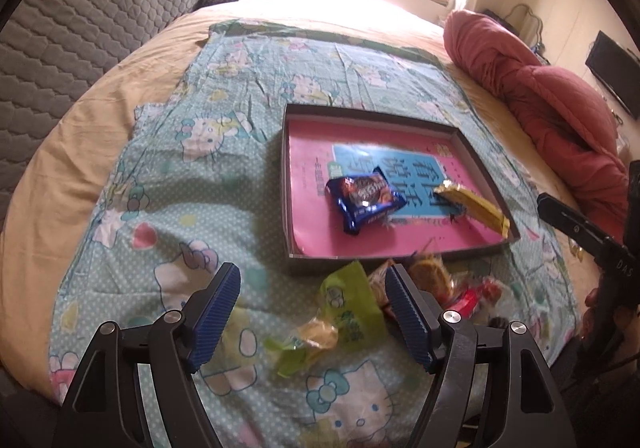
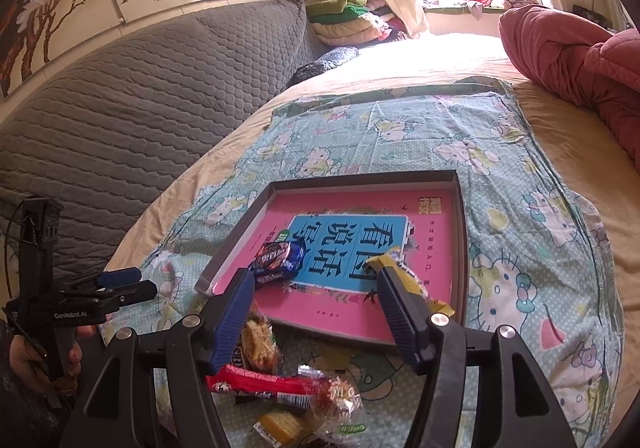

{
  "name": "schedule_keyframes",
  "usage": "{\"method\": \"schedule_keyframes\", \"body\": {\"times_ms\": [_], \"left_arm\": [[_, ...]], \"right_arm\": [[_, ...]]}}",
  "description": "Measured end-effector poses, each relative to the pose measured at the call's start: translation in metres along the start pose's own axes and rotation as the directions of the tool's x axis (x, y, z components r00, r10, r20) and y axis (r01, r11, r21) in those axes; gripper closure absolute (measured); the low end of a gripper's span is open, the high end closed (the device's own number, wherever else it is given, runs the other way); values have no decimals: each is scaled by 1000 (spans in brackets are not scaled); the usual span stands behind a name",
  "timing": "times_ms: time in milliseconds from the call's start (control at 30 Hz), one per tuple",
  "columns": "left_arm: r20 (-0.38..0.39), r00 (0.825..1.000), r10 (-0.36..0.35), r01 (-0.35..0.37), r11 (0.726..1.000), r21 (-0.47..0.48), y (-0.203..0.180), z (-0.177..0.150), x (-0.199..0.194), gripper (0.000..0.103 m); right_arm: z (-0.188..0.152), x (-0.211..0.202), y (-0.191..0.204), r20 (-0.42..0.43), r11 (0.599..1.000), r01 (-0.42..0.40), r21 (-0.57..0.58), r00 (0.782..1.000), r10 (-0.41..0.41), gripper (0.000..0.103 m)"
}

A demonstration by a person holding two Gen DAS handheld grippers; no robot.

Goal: Organize snacks
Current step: 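Open both grippers to release the snacks onto the pink book, then grasp the green bread bag with the left gripper while the right gripper grasps the clear pastry bag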

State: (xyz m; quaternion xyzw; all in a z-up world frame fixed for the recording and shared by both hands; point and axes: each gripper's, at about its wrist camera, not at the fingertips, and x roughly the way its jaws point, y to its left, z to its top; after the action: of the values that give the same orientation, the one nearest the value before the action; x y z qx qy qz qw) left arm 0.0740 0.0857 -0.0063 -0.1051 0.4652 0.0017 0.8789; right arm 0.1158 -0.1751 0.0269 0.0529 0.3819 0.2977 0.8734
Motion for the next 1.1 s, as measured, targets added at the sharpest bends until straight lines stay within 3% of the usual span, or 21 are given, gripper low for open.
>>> {"method": "schedule_keyframes", "body": {"times_ms": [400, 633, 1100], "left_arm": [[-125, 992, -6, 14, 998, 63, -1, -25, 31, 26], [-148, 989, 32, -15, 993, 115, -4, -32, 44, 26], [-185, 983, 4, 18, 993, 117, 0, -38, 69, 26]], "right_arm": [[-32, 4, 7, -105, 999, 22, -24, 994, -25, 38], [-43, 5, 4, -150, 1000, 32, -1, 988, -31, 38], [-66, 34, -1, -297, 996, 74, -44, 951, -84, 38]]}}
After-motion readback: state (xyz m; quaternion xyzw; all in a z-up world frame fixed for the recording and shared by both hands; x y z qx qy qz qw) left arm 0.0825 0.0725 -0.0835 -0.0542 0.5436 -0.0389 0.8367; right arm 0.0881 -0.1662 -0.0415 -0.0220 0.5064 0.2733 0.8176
